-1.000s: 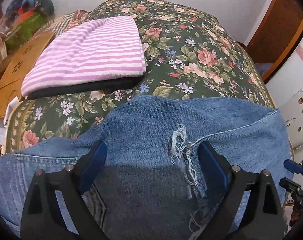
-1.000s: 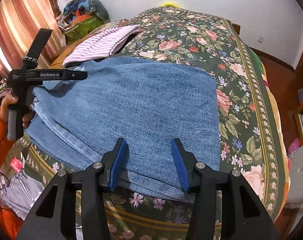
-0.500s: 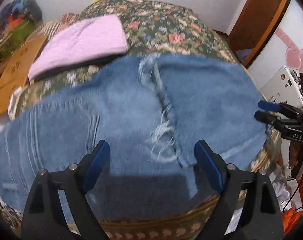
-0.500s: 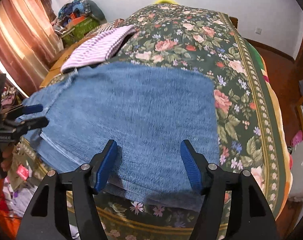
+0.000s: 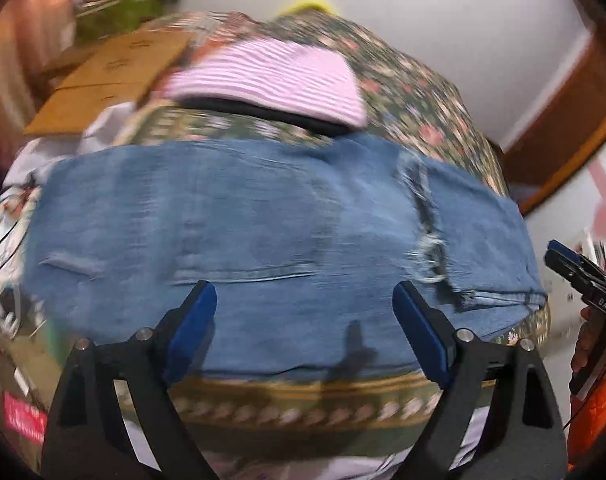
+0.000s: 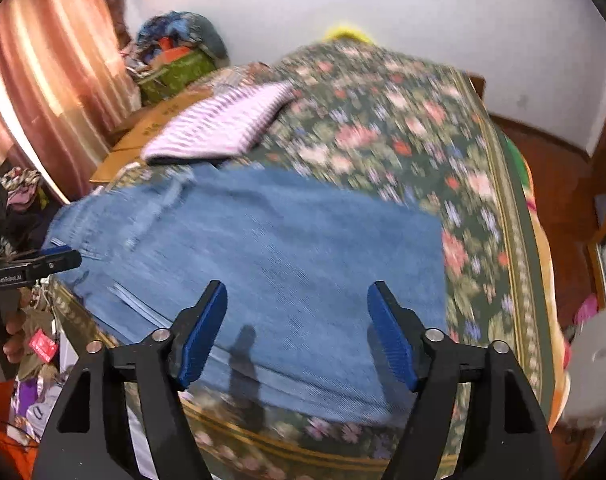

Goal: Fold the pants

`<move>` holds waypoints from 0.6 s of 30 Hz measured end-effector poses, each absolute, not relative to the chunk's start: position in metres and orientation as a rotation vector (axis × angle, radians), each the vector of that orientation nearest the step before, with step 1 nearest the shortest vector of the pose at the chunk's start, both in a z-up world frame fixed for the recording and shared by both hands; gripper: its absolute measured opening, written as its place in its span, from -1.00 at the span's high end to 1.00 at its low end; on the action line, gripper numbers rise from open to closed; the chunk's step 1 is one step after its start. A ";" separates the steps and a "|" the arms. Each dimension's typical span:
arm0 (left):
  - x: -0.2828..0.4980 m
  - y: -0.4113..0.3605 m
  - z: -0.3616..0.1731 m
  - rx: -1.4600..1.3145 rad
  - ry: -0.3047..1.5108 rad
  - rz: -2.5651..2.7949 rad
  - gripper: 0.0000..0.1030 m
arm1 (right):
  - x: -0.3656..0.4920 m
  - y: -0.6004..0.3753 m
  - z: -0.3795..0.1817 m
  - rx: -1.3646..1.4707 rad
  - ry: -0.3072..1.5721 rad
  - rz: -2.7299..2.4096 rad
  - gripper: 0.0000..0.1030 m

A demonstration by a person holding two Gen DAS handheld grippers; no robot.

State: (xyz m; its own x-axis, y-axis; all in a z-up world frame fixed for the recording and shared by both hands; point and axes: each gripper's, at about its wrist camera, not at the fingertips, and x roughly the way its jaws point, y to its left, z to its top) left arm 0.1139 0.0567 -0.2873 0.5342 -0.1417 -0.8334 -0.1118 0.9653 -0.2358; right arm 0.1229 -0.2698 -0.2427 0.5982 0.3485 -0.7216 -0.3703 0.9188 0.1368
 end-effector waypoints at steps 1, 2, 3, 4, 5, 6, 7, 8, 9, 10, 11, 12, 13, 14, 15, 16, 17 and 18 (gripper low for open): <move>0.106 0.069 -0.284 -0.287 1.001 0.006 -0.77 | 0.124 -0.262 -0.237 -0.039 0.815 0.434 -0.39; 0.098 0.081 -0.283 -0.299 0.993 0.031 -0.77 | 0.125 -0.255 -0.233 -0.050 0.802 0.450 -0.39; 0.090 0.093 -0.282 -0.312 0.989 0.056 -0.77 | 0.127 -0.248 -0.231 -0.061 0.791 0.464 -0.39; 0.083 0.104 -0.283 -0.326 0.988 0.077 -0.77 | 0.128 -0.238 -0.228 -0.077 0.777 0.481 -0.39; 0.074 0.118 -0.286 -0.353 0.992 0.103 -0.77 | 0.130 -0.228 -0.226 -0.094 0.766 0.496 -0.40; 0.069 0.127 -0.288 -0.379 0.993 0.109 -0.77 | 0.132 -0.222 -0.226 -0.103 0.762 0.505 -0.40; 0.063 0.136 -0.291 -0.420 0.997 0.109 -0.77 | 0.133 -0.212 -0.226 -0.119 0.758 0.522 -0.40; 0.057 0.145 -0.296 -0.471 1.004 0.108 -0.77 | 0.133 -0.204 -0.227 -0.131 0.752 0.534 -0.40; 0.051 0.152 -0.301 -0.514 1.007 0.104 -0.76 | 0.133 -0.195 -0.228 -0.143 0.743 0.550 -0.40; 0.047 0.159 -0.306 -0.562 1.010 0.092 -0.76 | 0.133 -0.186 -0.229 -0.154 0.736 0.565 -0.40; 0.044 0.165 -0.313 -0.604 1.015 0.082 -0.76 | 0.131 -0.182 -0.231 -0.159 0.734 0.573 -0.40; 0.043 0.170 -0.319 -0.641 1.017 0.073 -0.76 | 0.131 -0.176 -0.234 -0.164 0.734 0.585 -0.40; 0.042 0.172 -0.324 -0.667 1.019 0.065 -0.76 | 0.131 -0.170 -0.237 -0.168 0.737 0.599 -0.40; 0.042 0.175 -0.331 -0.698 1.020 0.059 -0.74 | 0.130 -0.165 -0.240 -0.170 0.742 0.611 -0.40; 0.045 0.177 -0.337 -0.723 1.022 0.062 -0.70 | 0.130 -0.160 -0.244 -0.172 0.753 0.625 -0.40; 0.046 0.179 -0.342 -0.743 1.023 0.061 -0.66 | 0.130 -0.157 -0.246 -0.175 0.761 0.634 -0.40; 0.048 0.180 -0.348 -0.761 1.026 0.057 -0.66 | 0.130 -0.155 -0.248 -0.181 0.767 0.640 -0.40; 0.049 0.182 -0.352 -0.778 1.027 0.055 -0.65 | 0.130 -0.152 -0.249 -0.188 0.771 0.644 -0.40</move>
State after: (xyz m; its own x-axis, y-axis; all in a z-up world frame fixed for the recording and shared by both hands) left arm 0.0493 0.1820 -0.3520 0.5406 -0.3061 -0.7836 -0.3881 0.7357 -0.5552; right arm 0.1296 -0.1520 -0.2488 0.5375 0.4713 -0.6993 -0.6041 0.7938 0.0706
